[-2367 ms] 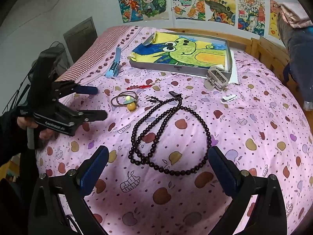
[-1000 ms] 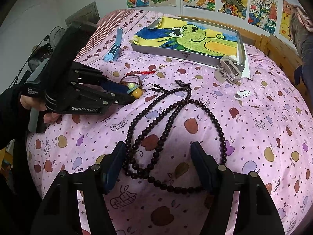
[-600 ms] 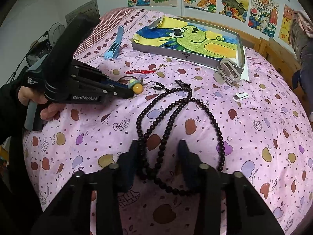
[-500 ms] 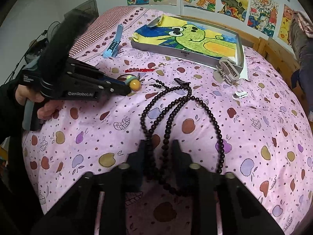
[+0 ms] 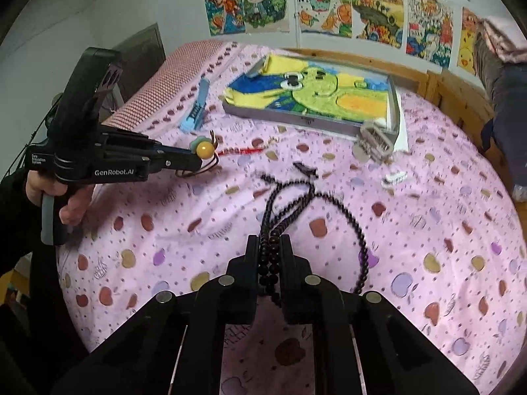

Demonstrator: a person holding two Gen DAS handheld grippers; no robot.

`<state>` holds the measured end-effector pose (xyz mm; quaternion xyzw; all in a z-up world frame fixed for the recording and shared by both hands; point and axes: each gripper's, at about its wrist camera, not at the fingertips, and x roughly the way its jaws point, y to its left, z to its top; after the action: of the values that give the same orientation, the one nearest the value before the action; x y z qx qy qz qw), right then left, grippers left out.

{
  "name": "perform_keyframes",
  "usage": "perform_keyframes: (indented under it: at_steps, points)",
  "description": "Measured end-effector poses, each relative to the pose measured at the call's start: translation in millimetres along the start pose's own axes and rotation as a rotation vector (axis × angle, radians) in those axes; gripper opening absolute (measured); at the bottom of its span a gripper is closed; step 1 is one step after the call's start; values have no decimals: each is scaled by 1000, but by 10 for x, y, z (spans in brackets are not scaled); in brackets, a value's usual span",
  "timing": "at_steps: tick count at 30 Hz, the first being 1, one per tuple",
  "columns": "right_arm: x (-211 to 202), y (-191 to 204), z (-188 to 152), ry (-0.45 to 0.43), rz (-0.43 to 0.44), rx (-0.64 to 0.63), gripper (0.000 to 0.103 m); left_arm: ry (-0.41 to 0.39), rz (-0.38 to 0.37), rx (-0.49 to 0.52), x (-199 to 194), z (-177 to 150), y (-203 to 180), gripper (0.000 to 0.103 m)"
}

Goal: Organize jewelry
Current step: 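Grasp the hair tie with green bead with the left tool while the right tool grasps the black bead necklace, then lift the hair tie with the left tool toward the tray while the right tool carries the necklace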

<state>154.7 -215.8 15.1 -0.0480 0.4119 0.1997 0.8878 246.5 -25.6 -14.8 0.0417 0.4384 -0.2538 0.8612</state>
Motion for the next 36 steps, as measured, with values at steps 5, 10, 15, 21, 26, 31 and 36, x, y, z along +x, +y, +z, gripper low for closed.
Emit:
perform_keyframes:
  at_steps: [5, 10, 15, 21, 26, 31, 36]
  points:
    - [-123, 57, 129, -36, -11, -28, 10, -29, -2, -2, -147, 41, -10, 5]
    - [-215, 76, 203, -51, -26, -41, 10, -46, -7, -10, -243, 54, -10, 5]
    - [-290, 68, 211, -60, -34, -32, 10, -57, -15, -15, -306, 44, -13, 5]
    - [-424, 24, 343, -98, -41, -25, 10, -75, -25, -27, -377, 82, 0, 5]
    - [-490, 1, 519, -131, -55, -34, 10, -99, -25, -36, -457, 151, 25, 5]
    - [-514, -34, 645, -153, -40, -15, 10, -110, -29, -49, -488, 193, 55, 5]
    - [-582, -81, 781, -186, -46, -8, 10, -131, -26, -59, -553, 267, 98, 5]
